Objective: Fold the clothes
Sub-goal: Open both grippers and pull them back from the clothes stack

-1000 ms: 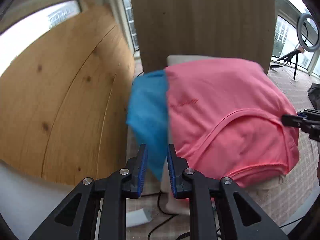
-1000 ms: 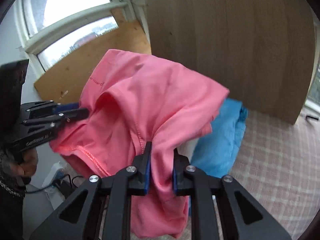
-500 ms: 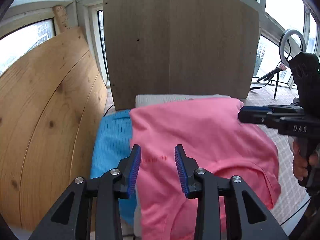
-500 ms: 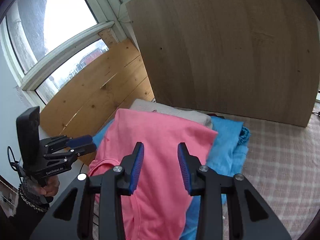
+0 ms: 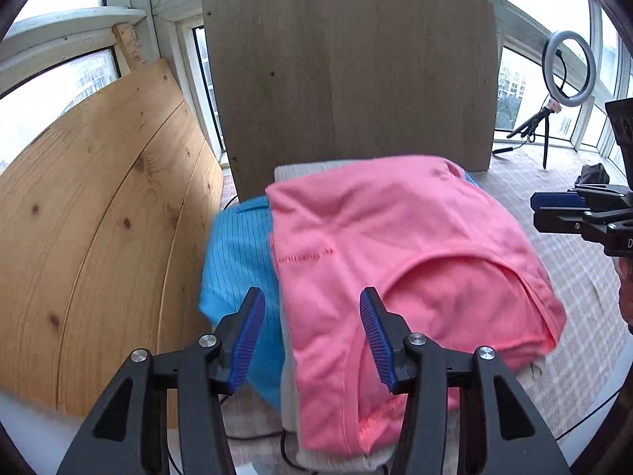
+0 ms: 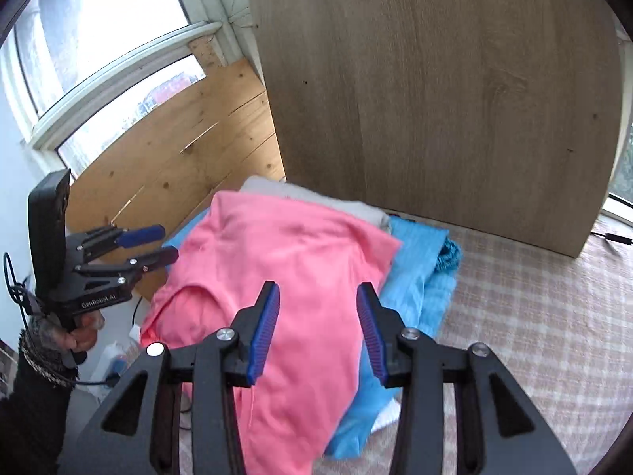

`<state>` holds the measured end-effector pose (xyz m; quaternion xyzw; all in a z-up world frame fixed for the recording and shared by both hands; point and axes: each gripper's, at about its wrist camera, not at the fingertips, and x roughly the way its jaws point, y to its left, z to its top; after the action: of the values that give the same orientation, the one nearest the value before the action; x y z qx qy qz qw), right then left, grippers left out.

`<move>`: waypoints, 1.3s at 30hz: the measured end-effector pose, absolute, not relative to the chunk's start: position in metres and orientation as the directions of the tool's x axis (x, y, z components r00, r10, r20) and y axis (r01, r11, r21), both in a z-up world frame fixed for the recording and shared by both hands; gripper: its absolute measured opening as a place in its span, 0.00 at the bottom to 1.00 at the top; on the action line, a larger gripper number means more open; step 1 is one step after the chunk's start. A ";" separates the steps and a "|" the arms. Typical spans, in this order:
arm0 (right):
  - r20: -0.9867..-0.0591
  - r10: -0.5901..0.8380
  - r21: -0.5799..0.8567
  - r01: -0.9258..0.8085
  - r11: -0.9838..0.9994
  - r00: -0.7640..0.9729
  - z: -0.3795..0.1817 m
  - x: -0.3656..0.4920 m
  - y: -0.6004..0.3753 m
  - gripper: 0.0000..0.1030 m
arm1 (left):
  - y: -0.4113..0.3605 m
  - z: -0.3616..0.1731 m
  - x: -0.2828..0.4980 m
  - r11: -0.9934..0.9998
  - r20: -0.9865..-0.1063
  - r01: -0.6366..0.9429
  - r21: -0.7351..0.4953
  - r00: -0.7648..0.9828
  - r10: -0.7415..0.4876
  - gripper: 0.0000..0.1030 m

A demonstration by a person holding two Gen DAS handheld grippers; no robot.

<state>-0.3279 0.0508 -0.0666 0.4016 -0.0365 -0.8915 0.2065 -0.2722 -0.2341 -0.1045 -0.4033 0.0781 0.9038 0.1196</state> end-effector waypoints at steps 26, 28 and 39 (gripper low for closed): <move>-0.787 -0.196 0.158 0.115 -0.981 -0.584 -0.091 -0.170 0.068 0.57 | -0.196 -0.124 -0.138 -0.938 -0.792 -0.306 -0.161 -0.528 0.308 0.68; -0.807 -0.184 0.148 0.111 -0.983 -0.561 -0.097 -0.166 0.066 0.57 | -0.185 -0.122 -0.127 -0.943 -0.793 -0.303 -0.139 -0.537 0.289 0.68; -0.781 -0.134 0.063 0.137 -0.989 -0.610 -0.079 -0.084 0.090 0.57 | -0.129 -0.065 -0.037 -0.974 -0.746 -0.213 -0.074 -0.636 0.195 0.74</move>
<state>-0.0844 0.0904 -0.0791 0.4348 0.0017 -0.8973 0.0756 -0.0371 -0.1287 -0.0646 -0.4113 0.0105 0.9044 0.1127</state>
